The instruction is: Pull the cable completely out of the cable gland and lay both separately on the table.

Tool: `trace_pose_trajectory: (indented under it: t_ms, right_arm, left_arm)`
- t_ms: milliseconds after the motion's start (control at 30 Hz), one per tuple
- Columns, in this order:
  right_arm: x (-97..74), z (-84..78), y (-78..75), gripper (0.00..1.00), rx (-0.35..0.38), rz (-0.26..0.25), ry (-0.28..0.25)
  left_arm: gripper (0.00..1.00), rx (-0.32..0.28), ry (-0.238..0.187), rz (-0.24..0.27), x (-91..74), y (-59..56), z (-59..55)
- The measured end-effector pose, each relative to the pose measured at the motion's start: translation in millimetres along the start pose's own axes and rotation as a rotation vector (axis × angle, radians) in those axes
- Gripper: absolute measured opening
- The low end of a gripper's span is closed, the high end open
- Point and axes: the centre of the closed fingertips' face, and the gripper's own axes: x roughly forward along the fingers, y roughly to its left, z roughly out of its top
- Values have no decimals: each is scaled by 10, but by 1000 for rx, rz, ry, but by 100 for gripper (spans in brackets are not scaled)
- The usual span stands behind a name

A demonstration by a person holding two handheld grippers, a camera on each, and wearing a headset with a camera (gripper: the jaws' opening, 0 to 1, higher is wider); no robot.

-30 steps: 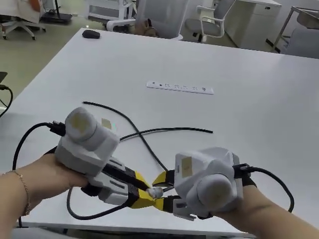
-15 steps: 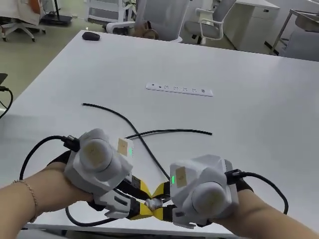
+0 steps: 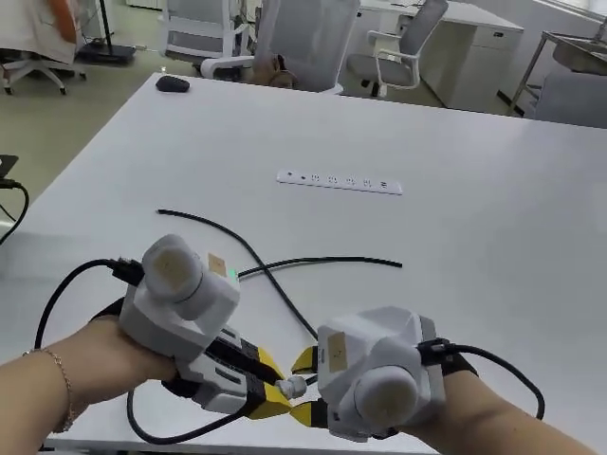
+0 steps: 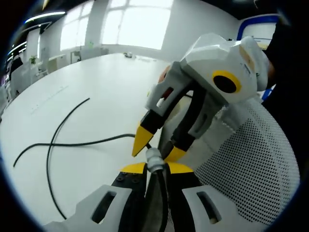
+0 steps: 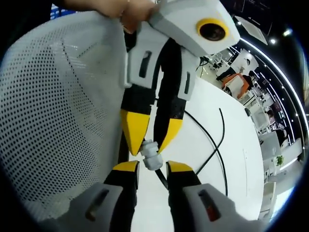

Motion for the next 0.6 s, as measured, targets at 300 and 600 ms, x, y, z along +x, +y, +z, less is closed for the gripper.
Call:
trace_pose_trajectory:
  t_ms: [300, 600]
  right_arm:
    - [16, -176, -42, 7, 12, -19, 89]
    - [-83, -595, -278, 8, 158, -113, 234]
  left_arm:
    - [17, 133, 93, 38, 30, 22, -150]
    - [17, 155, 217, 113, -28, 187, -397]
